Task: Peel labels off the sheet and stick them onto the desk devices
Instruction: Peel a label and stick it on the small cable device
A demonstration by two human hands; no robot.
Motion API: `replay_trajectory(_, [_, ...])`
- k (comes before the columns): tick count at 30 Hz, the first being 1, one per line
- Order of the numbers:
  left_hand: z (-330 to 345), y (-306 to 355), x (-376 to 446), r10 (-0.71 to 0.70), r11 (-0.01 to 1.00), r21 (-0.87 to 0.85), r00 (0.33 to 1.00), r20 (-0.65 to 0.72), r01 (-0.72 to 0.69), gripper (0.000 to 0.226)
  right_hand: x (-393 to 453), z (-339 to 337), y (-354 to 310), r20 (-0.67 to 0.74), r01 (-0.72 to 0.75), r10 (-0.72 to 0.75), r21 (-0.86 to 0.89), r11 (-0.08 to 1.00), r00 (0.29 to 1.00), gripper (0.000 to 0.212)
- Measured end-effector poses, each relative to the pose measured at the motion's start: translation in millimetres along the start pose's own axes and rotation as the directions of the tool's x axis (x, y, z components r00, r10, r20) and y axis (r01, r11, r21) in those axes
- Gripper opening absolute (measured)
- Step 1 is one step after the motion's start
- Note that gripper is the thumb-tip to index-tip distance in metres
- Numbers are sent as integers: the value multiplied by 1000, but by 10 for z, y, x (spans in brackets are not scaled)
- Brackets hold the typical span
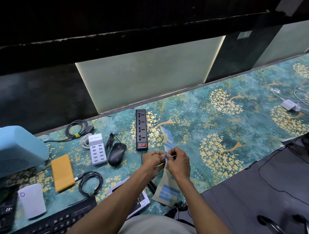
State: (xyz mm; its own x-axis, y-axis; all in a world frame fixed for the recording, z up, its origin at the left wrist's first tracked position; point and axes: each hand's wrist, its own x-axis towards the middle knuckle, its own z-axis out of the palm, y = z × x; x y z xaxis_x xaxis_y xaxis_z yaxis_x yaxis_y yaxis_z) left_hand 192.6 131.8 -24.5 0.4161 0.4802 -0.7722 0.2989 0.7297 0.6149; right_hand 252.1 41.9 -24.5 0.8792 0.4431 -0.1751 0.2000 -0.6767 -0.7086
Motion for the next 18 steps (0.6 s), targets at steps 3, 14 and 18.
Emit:
replay_trajectory(3, [-15,3,7,12,1000,11,1000,3,-12,21,4,-15,-11,-2,42,-42,141,989,999,12])
replay_trajectory(14, [-712,91,-52,496,811,518,790,-360,-273,10,-117,341,-290,152,35,-83,296,955,985,12])
replay_trajectory(18, [-1197,200,-62,725,290,956,661,-192,-41,30,-192,565,-509,293,52,-147,309,950,945,14])
